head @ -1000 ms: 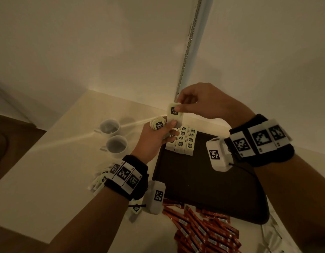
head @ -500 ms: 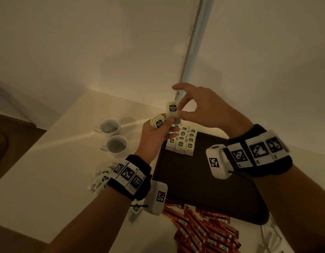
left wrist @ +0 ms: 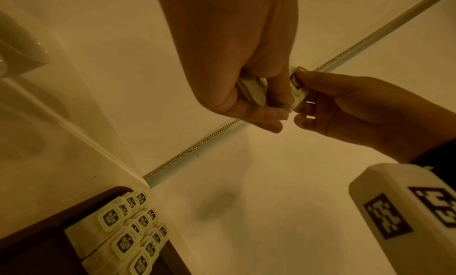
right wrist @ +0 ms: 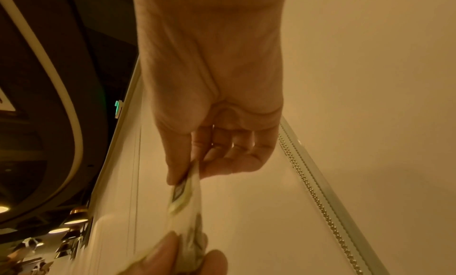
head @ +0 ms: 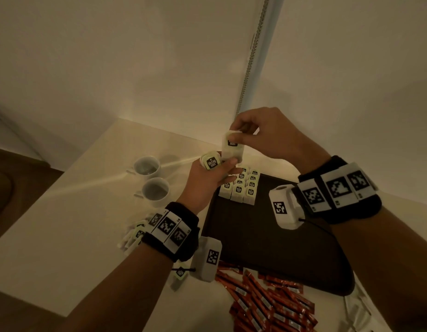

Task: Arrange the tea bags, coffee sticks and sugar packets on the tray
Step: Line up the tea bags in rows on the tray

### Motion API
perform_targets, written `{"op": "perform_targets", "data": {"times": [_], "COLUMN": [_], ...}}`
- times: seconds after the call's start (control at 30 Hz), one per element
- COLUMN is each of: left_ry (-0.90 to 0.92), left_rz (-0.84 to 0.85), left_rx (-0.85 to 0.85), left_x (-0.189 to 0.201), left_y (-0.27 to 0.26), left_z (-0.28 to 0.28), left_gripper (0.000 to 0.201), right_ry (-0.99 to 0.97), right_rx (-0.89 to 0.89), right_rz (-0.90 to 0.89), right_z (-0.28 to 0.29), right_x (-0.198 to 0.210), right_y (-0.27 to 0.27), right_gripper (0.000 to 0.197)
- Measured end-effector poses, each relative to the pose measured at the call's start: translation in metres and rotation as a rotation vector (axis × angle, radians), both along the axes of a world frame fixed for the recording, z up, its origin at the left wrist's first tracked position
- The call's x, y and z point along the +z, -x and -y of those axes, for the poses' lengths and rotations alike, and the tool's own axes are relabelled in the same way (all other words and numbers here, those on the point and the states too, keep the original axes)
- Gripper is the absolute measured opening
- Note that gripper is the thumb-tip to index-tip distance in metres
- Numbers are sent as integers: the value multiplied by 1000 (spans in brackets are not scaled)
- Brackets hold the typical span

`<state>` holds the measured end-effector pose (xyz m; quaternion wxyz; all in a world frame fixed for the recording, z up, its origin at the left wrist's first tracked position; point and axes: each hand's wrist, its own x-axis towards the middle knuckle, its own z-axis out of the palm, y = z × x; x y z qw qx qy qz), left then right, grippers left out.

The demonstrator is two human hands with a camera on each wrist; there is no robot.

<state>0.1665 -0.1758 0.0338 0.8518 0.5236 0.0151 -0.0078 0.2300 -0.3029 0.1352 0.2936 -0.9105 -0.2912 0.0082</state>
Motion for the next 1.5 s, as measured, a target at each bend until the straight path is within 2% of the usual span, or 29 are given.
{"op": "perform_targets", "data": {"times": [0.13, 0.33, 0.5, 0.57, 0.67, 0.87, 1.07, 1.27, 1.4, 1.5], "left_ry": [82, 172, 231, 236, 229, 181, 180, 171, 200, 293], "left_rz": [-31, -51, -60, -51, -21, -51, -83, -151, -250, -320], "left_rx": [-56, -122, -80, -35, 5, 45, 72, 62, 157, 196], "left_x": [1, 4, 1, -2, -5, -10, -15, -24, -35, -41], "left_y": [1, 2, 0, -1, -1, -2, -3, -6, -9, -13], "left_z": [1, 0, -1, -2, -2, -1, -1, -1, -16, -34], "left_gripper": [13, 19, 19, 14, 22, 12, 11, 10, 29, 48], "right_ry": [40, 55, -48, -71, -91, -193, -246, -327, -338, -133], "right_rx": [-28, -42, -24, 9, 27, -48, -52, -92, -139, -167], "right_rz": [28, 48, -84, -153, -223, -263, -265, -279, -325, -375], "right_z": [-3, -6, -7, -5, -2, 0, 3, 8, 18, 26], "right_x": [7, 3, 2, 3, 2, -3, -19, -35, -56, -97], "right_y": [0, 2, 5, 7, 7, 3, -4, -13, -19, -22], "right_gripper": [19, 18, 13, 17, 24, 5, 14, 11, 11, 10]}}
